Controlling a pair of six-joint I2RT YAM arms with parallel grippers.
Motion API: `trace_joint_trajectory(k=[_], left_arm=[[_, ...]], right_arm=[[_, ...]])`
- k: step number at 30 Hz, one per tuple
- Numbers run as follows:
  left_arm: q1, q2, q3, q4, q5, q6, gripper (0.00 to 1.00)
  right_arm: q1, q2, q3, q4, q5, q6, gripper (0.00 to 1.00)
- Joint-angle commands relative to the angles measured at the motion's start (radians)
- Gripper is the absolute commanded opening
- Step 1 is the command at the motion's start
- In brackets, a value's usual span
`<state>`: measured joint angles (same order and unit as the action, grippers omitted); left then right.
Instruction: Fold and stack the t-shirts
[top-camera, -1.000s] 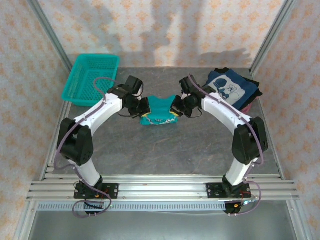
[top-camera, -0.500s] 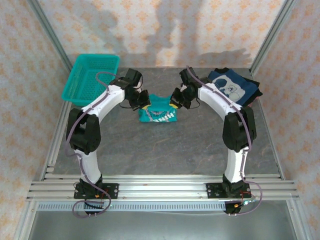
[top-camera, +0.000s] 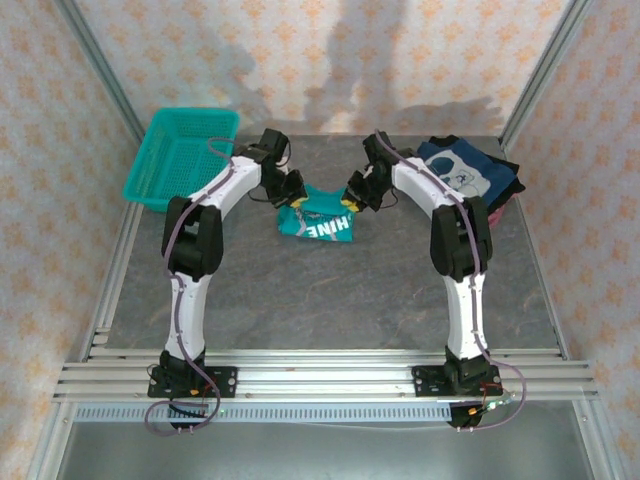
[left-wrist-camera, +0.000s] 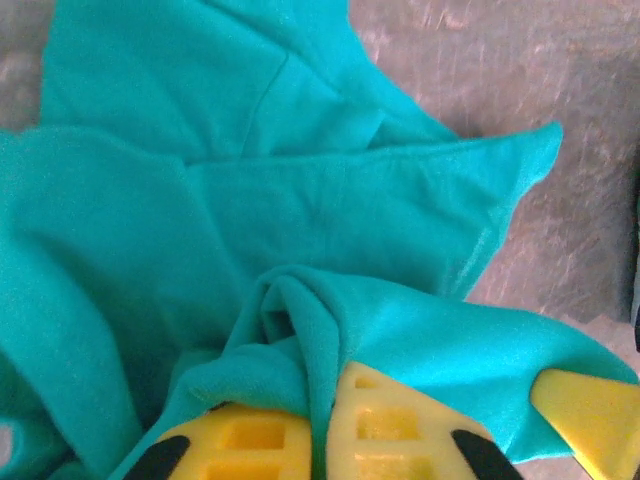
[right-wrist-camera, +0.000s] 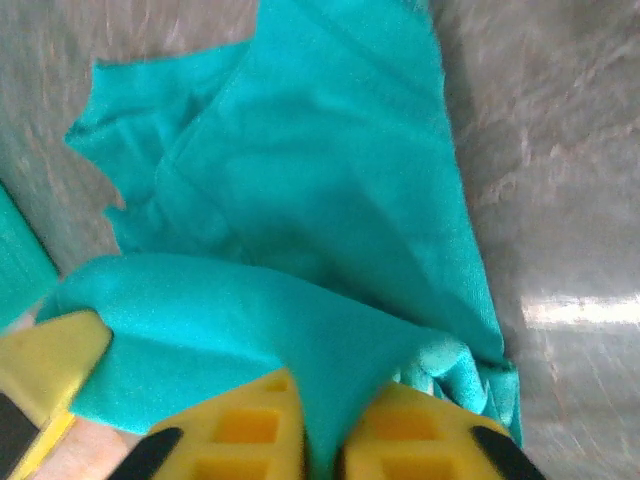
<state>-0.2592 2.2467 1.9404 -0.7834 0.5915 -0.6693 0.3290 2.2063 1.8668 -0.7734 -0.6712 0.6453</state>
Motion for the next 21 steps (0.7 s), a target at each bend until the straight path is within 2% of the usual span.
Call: trace_joint_trajectory(k=[1, 3, 5, 7, 10, 14, 18, 21], left_arm=[[0.039, 0.059, 0.133, -0.067, -0.013, 0.002, 0.21], [0.046, 0.078, 0.203, -0.062, -0.009, -0.019, 0.37], [0.056, 0.08, 0.262, -0.073, -0.026, -0.039, 0.48], [0.065, 0.064, 0.298, -0.072, -0.044, -0.056, 0.54], [0.07, 0.013, 0.305, -0.057, -0.085, -0.063, 0.57], [0.069, -0.087, 0.232, -0.071, -0.145, -0.029, 0.6], [0.049, -0.223, 0.047, -0.008, -0.185, 0.027, 0.61], [0.028, -0.326, -0.126, 0.081, -0.206, 0.062, 0.62]], right_arm=[[-0.073, 0.069, 0.084, 0.09, -0.065, 0.087, 0.4], [-0.103, 0.09, 0.126, 0.209, -0.126, 0.171, 0.51], [-0.12, 0.092, 0.168, 0.272, -0.145, 0.2, 0.58], [-0.13, 0.083, 0.213, 0.241, -0.145, 0.168, 0.6], [-0.13, 0.028, 0.188, 0.175, -0.13, 0.08, 0.63], [-0.127, -0.09, 0.024, 0.099, -0.08, -0.026, 0.67], [-0.099, -0.215, -0.169, 0.145, -0.026, -0.121, 0.77], [-0.069, -0.238, -0.22, 0.153, 0.027, -0.189, 0.8]])
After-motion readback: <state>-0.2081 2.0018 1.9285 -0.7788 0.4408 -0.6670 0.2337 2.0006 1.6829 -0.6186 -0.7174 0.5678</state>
